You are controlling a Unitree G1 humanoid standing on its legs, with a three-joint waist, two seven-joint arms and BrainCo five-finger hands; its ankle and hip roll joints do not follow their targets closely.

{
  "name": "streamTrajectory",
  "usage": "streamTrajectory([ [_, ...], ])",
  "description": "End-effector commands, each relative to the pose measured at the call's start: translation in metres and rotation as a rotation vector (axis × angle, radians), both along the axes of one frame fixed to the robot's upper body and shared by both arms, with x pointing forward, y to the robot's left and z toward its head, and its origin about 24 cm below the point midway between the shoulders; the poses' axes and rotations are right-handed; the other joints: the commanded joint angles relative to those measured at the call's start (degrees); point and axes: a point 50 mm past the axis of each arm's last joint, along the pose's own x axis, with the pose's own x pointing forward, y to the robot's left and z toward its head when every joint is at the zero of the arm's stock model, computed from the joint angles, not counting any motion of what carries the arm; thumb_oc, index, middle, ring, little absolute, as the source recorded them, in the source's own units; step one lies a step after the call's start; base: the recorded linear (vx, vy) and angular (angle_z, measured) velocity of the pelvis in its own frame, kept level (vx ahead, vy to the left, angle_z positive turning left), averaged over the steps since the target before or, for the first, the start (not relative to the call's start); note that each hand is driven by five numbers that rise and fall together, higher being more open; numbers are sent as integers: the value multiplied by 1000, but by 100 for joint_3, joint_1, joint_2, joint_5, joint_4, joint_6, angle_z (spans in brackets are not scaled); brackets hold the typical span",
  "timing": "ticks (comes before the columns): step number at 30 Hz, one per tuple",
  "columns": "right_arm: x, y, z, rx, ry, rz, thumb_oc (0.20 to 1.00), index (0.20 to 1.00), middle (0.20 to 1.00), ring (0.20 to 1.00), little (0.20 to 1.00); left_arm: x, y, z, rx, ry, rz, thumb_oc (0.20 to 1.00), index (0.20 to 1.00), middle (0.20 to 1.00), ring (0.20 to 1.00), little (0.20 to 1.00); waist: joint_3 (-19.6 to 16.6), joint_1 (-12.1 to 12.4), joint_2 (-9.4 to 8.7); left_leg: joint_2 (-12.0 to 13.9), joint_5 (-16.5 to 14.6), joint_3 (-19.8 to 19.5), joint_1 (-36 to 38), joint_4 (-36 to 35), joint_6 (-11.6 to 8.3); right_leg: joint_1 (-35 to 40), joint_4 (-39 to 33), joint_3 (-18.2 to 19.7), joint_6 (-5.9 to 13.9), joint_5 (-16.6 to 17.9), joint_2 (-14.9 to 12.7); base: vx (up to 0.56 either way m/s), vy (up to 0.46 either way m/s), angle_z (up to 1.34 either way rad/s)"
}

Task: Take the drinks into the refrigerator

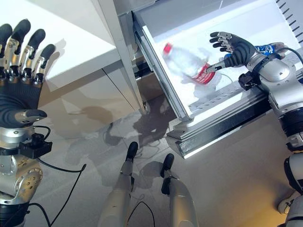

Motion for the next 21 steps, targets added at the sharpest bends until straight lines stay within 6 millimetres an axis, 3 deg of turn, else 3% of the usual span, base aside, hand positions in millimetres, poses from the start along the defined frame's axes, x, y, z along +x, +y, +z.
streamTrajectory([
  [1, 18, 34, -45, 36, 106, 90, 1000, 1000, 1000, 1000, 1000, 19, 12, -37, 42, 239, 106, 1000, 1000, 1000, 1000, 1000, 599, -109, -195, -224, -632, 282, 812, -375, 513, 537, -652, 127, 345, -9, -103, -34, -3, 1],
  [12, 5, 44, -35, 69, 87, 195, 1000, 1000, 1000, 1000, 1000, 25, 12, -34, 72, 248, 74, 1000, 1000, 1000, 1000, 1000, 599, -76, -310, -305, -796, 357, 1396, -158, 524, 1322, -818, 180, 350, 32, -162, -28, 2, 1],
  [18, -14, 34, -10, 130, -19, 230, 1000, 1000, 1000, 1000, 1000, 25, 16, -33, 82, 254, 78, 1000, 1000, 1000, 1000, 1000, 464, -138, -394, -372, -986, 470, 1708, 125, 554, 1769, -925, 286, 356, 82, -164, 2, 11, -1],
  [21, -20, 26, -7, 189, -62, 222, 1000, 1000, 1000, 1000, 1000, 23, 18, -34, 82, 260, 80, 1000, 1000, 1000, 1000, 1000, 353, -153, -422, -389, -1078, 529, 1785, 223, 573, 1878, -956, 353, 359, 99, -154, 35, 30, -5],
])
